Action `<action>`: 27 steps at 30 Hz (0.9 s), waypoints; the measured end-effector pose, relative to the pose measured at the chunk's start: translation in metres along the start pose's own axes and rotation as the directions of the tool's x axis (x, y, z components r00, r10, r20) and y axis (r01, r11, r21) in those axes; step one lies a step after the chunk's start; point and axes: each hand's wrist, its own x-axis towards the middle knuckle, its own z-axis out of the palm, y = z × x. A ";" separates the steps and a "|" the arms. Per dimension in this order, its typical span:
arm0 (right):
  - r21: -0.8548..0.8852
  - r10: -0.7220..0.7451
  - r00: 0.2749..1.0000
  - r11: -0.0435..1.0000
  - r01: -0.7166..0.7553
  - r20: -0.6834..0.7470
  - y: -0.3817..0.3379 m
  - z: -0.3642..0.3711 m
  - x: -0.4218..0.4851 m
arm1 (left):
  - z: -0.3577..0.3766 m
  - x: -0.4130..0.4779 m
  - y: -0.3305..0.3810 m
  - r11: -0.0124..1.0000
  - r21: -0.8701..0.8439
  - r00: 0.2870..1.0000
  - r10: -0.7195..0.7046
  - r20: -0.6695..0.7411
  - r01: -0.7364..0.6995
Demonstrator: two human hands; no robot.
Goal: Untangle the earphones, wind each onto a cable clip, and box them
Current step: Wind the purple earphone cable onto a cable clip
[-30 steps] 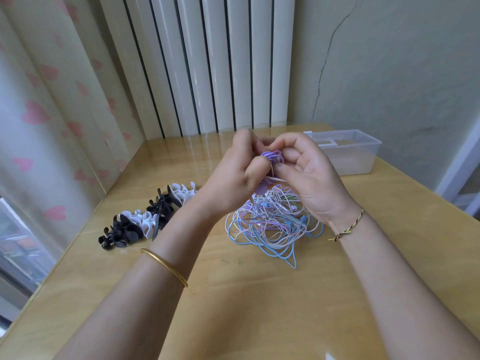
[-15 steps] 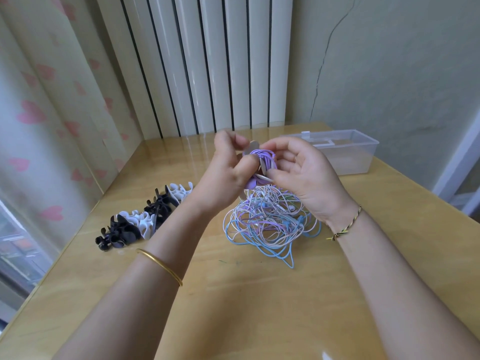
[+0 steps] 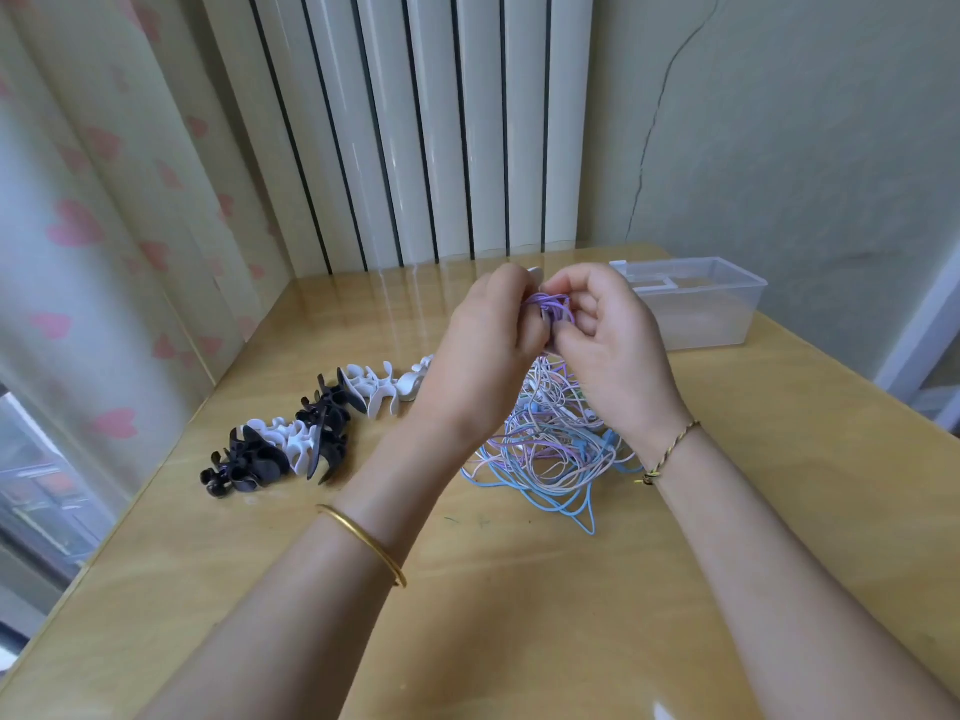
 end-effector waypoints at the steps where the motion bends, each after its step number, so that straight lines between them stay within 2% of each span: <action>1: -0.028 -0.014 1.000 0.999 0.014 -0.013 -0.001 0.001 -0.001 | 0.001 0.001 0.000 1.000 0.012 1.000 0.016 -0.009 -0.016; 6: -0.085 -0.063 0.997 0.995 0.059 -0.046 -0.002 0.004 -0.002 | 0.001 0.005 -0.002 0.997 0.044 0.997 0.066 -0.042 -0.064; 10: 0.055 0.003 0.999 0.998 -0.001 -0.032 0.000 0.004 -0.001 | 0.001 0.002 -0.002 1.000 -0.015 0.999 -0.008 -0.036 0.007; 13: 0.101 0.010 1.000 0.995 -0.008 -0.019 0.001 0.004 0.002 | 0.001 -0.001 -0.001 0.987 -0.153 0.999 -0.048 -0.016 0.045; 15: 0.199 0.040 0.999 0.979 -0.041 0.011 0.001 0.003 0.004 | 0.000 -0.002 0.000 0.975 -0.217 0.999 -0.044 -0.022 0.038; 20: 0.392 0.071 0.990 0.913 -0.114 0.122 0.004 -0.004 0.004 | -0.002 -0.001 0.001 0.985 -0.173 1.000 -0.007 -0.015 0.004; 27: 0.286 -0.030 0.981 0.958 -0.027 0.193 0.011 -0.017 0.008 | -0.009 0.001 0.000 0.966 -0.252 0.998 -0.055 0.035 0.062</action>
